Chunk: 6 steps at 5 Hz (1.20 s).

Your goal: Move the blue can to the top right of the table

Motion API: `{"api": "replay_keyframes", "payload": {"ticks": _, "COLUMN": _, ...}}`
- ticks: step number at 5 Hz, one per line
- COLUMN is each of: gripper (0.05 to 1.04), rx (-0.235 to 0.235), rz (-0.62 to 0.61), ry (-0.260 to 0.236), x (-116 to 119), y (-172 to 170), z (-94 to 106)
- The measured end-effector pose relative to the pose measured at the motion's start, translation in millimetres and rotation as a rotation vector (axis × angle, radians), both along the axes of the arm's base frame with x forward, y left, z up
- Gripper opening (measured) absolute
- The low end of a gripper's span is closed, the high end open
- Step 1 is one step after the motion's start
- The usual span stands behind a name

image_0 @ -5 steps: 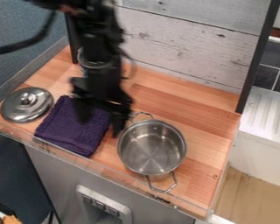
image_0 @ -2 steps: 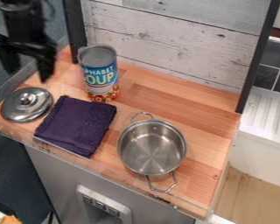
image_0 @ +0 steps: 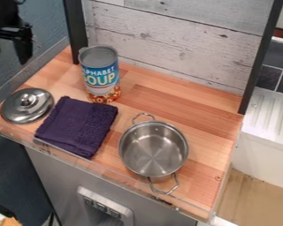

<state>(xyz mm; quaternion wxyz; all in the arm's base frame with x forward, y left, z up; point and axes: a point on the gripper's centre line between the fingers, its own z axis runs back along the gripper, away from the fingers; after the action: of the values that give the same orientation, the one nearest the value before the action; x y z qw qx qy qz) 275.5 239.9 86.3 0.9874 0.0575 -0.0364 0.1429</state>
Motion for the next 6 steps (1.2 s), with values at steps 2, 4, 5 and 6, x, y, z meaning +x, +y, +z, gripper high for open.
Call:
{"api": "replay_keyframes", "payload": {"ticks": 2, "gripper": 1.001, "rx": 0.001, "rz": 0.020, "ry": -0.006, "x": 37.5, "y": 1.6, "z": -19.5}}
{"api": "replay_keyframes", "payload": {"ticks": 4, "gripper": 1.000, "rx": 0.022, "rz": -0.091, "ry": -0.010, "x": 89.9, "y": -42.1, "z": -24.6}}
{"api": "replay_keyframes", "payload": {"ticks": 5, "gripper": 1.001, "rx": 0.017, "rz": -0.154, "ry": -0.003, "x": 107.8, "y": -68.9, "z": -33.1}}
{"api": "replay_keyframes", "payload": {"ticks": 6, "gripper": 1.001, "rx": 0.009, "rz": -0.209, "ry": 0.007, "x": 121.4, "y": -102.3, "z": -39.2}}
